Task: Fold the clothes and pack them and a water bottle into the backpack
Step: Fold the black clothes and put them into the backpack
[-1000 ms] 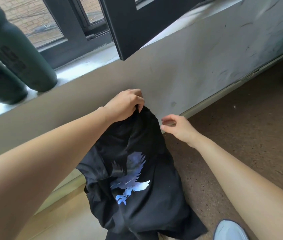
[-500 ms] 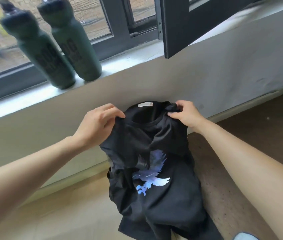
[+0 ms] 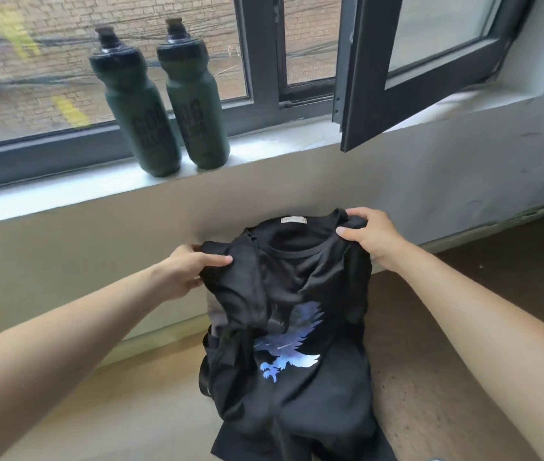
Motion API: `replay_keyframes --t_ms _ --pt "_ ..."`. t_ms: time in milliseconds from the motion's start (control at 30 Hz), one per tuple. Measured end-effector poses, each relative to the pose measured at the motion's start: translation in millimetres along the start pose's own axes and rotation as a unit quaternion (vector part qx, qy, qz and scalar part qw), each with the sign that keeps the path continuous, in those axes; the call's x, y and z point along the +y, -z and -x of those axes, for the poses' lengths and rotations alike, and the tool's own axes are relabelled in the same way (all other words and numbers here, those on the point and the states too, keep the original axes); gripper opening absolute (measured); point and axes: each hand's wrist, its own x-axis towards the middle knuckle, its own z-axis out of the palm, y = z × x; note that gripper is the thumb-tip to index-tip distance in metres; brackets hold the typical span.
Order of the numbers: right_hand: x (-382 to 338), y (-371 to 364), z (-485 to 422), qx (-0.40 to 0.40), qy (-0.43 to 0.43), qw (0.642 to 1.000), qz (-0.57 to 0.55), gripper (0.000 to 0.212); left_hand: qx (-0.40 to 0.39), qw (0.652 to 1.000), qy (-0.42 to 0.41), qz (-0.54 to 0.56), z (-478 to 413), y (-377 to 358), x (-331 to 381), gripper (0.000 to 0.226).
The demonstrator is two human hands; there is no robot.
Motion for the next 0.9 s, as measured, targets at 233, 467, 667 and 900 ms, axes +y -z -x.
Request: replay_keyframes --t_ms 233,467,667,900 --pt "-28.8 23.0 25.8 -0.051 0.024 0.986 0.157 0.012 -0.015 0.998 0.059 0.022 16.3 8.2 24.6 0.056" --pt "-75.0 54.0 56.0 -0.043 0.085 0.955 0.282 0.034 0.037 0.991 -0.099 -0.075 51.3 21.5 41.7 0.037" --pt "-128.3 69.5 95.0 -0.056 0.138 0.947 0.283 0.021 0.141 0.959 -0.237 -0.062 103.0 14.9 69.1 0.031" --pt "-183.0 89.3 143.6 -0.006 0.213 0.969 0.125 0.026 0.123 0.97 -0.179 -0.111 148.0 24.2 95.2 0.048"
